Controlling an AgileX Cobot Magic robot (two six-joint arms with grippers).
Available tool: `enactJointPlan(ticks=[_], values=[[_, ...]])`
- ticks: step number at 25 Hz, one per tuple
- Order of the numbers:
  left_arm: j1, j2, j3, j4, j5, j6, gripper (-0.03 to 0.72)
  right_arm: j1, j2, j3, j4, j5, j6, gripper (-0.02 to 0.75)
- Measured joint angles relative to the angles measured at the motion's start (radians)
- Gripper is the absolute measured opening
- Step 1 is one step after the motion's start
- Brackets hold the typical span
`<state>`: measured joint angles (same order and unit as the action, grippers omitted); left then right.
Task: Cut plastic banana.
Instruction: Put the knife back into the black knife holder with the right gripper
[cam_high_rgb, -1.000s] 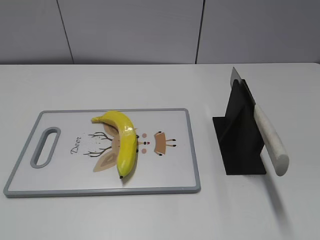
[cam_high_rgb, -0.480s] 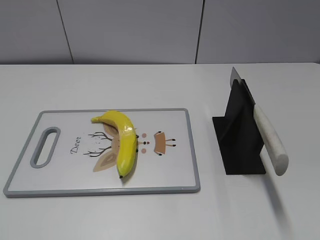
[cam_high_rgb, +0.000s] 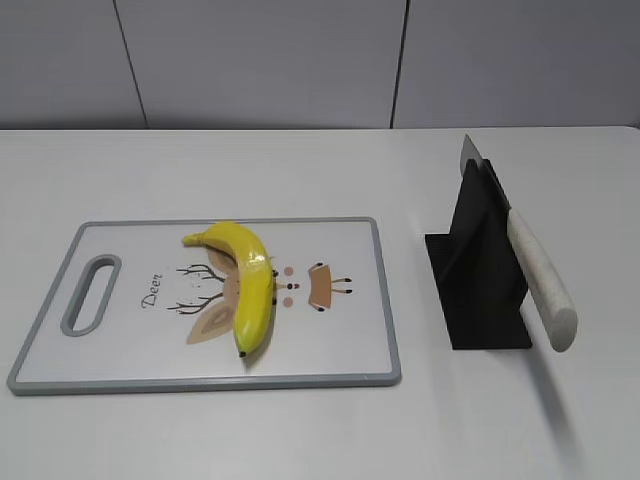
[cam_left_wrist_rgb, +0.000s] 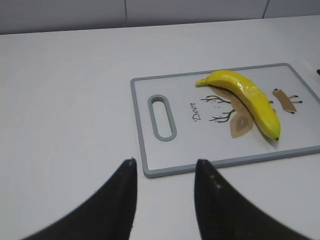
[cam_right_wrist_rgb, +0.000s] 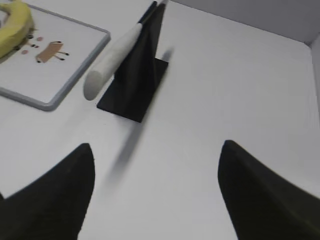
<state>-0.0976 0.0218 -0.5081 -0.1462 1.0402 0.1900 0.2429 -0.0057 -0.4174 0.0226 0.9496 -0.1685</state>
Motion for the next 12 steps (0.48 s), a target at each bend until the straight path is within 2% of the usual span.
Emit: enactJointPlan(ticks=[3, 6, 12], values=[[0.047, 0.0, 0.0, 0.0, 0.0, 0.0, 0.348, -0.074, 0.0, 0.0, 0.0, 0.0, 0.0, 0.582], [0.106, 0.0, 0.0, 0.0, 0.0, 0.0, 0.327, -0.092, 0.0, 0.0, 0.0, 0.0, 0.0, 0.581], [0.124, 0.0, 0.0, -0.001, 0.0, 0.0, 0.279, -0.093, 0.0, 0.0, 0.0, 0.0, 0.0, 0.582]])
